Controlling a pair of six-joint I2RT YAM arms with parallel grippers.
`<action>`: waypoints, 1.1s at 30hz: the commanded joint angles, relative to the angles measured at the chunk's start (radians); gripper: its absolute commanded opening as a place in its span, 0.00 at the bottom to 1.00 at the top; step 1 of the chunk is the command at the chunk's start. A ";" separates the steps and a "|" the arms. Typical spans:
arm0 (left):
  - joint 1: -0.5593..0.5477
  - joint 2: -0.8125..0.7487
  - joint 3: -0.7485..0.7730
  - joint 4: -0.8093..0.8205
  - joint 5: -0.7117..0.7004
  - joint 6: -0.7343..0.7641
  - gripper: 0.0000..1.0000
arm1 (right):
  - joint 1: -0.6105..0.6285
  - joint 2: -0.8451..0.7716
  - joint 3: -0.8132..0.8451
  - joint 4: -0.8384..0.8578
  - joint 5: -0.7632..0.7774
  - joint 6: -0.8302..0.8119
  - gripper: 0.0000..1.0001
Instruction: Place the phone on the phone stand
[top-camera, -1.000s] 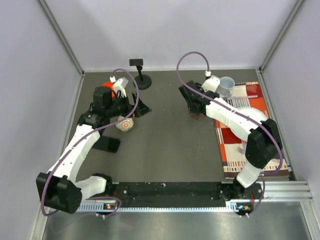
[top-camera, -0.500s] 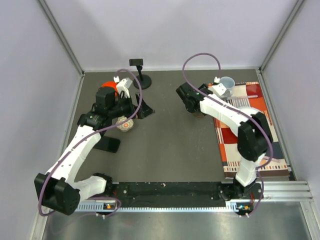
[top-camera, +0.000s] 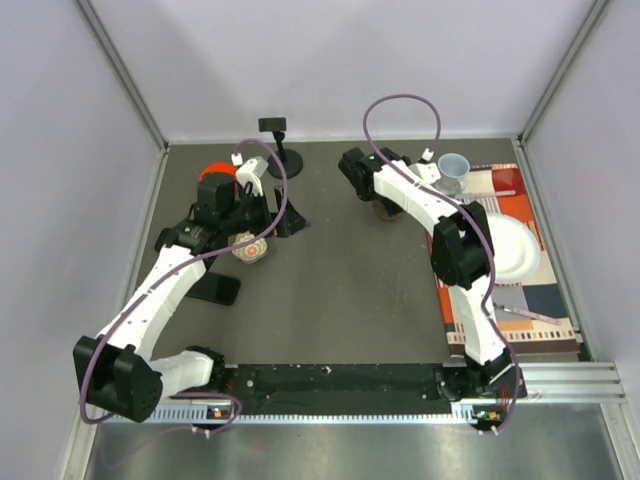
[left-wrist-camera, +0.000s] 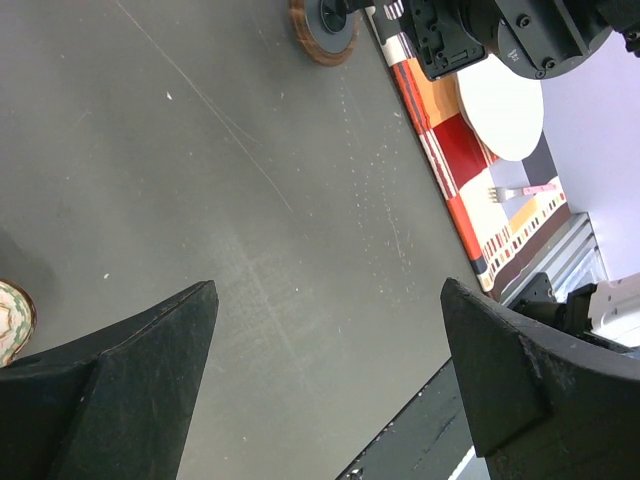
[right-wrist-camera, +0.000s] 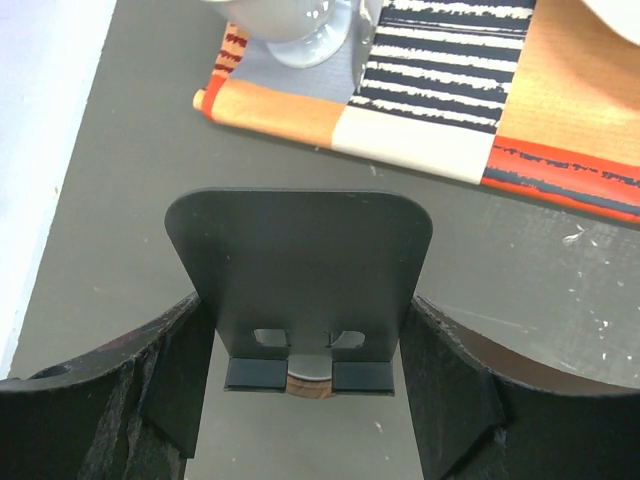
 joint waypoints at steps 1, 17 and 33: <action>0.001 -0.034 0.015 0.029 0.009 0.021 0.98 | -0.033 -0.046 -0.017 -0.324 0.027 0.103 0.00; 0.041 -0.042 0.001 0.050 0.046 -0.002 0.99 | -0.073 0.000 -0.020 -0.322 0.010 -0.003 0.16; 0.061 -0.036 -0.003 0.055 0.055 -0.005 0.98 | -0.076 0.030 0.118 -0.249 -0.020 -0.234 0.88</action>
